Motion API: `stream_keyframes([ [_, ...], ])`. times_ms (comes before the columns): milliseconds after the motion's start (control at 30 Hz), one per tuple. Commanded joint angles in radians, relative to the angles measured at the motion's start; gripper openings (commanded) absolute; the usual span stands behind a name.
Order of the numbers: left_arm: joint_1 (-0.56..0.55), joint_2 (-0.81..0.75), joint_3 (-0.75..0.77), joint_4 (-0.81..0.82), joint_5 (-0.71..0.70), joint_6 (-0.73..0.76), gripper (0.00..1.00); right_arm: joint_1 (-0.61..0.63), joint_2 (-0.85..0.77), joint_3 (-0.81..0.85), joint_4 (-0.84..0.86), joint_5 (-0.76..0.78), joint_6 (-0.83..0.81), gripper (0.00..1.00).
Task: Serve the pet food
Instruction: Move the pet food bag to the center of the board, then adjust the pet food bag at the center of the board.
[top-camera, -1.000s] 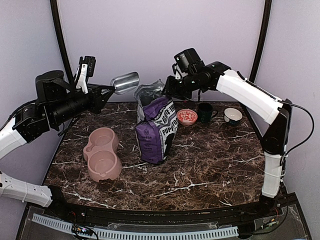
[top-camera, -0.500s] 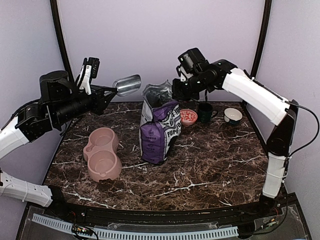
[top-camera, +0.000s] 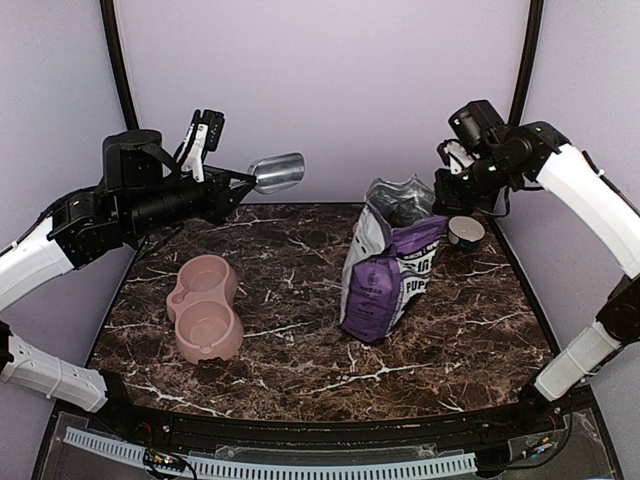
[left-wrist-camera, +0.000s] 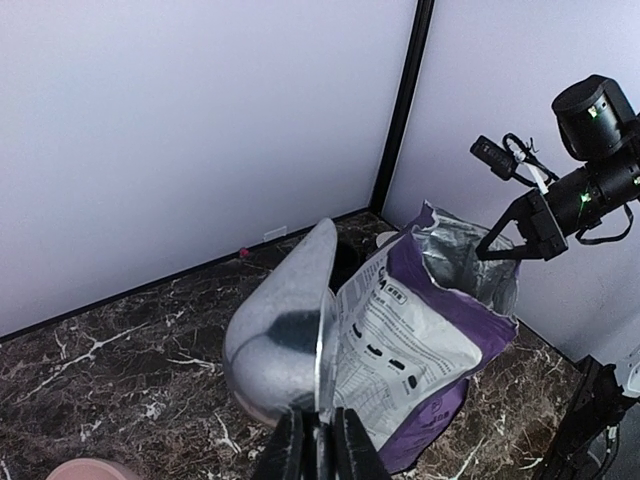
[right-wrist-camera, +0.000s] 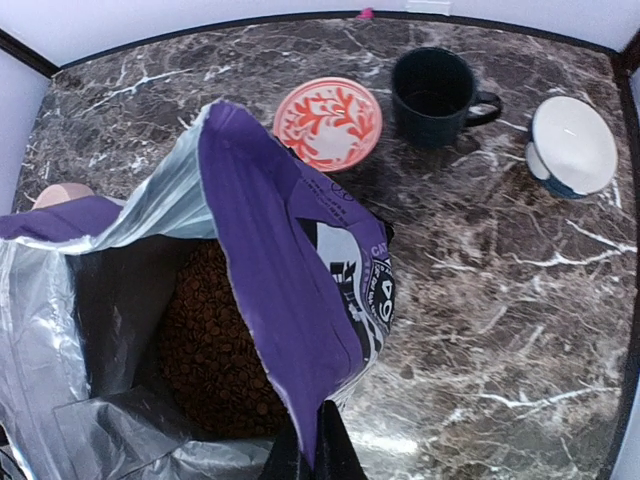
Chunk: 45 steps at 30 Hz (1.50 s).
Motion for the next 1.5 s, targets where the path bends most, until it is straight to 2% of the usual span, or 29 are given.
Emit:
stream_keyframes([
  [0, 0.000, 0.042, 0.051, 0.024, 0.045, -0.019, 0.00, -0.087, -0.168, 0.007, 0.132, 0.063, -0.083, 0.00],
  [133, 0.000, 0.088, 0.068, 0.039, 0.072, -0.027, 0.00, -0.130, -0.206, 0.000, 0.086, 0.097, -0.146, 0.00],
  [267, 0.000, 0.131, 0.083, 0.047, 0.089, -0.032, 0.00, -0.142, -0.218, 0.016, 0.029, 0.205, -0.192, 0.00],
  [433, 0.000, 0.176, 0.100, 0.046, 0.107, -0.034, 0.00, -0.180, -0.245, 0.000, 0.028, 0.290, -0.251, 0.00],
  [667, 0.000, 0.204, 0.100, 0.052, 0.113, -0.033, 0.00, -0.220, -0.214, 0.090, 0.006, 0.443, -0.336, 0.00],
  [800, 0.000, 0.208, 0.090, 0.055, 0.110, -0.030, 0.00, -0.219, -0.145, 0.210, -0.021, 0.354, -0.341, 0.00],
  [867, 0.000, 0.201, 0.079, 0.055, 0.106, -0.028, 0.00, -0.214, -0.121, 0.210, -0.021, 0.288, -0.321, 0.00],
  [1167, 0.002, 0.140, -0.003, 0.046, 0.045, -0.014, 0.00, -0.022, -0.100, -0.058, 0.114, 0.178, -0.143, 0.00],
  [1467, 0.002, 0.070, -0.087, 0.036, 0.003, -0.009, 0.00, 0.188, 0.025, -0.103, 0.173, 0.152, -0.001, 0.00],
])
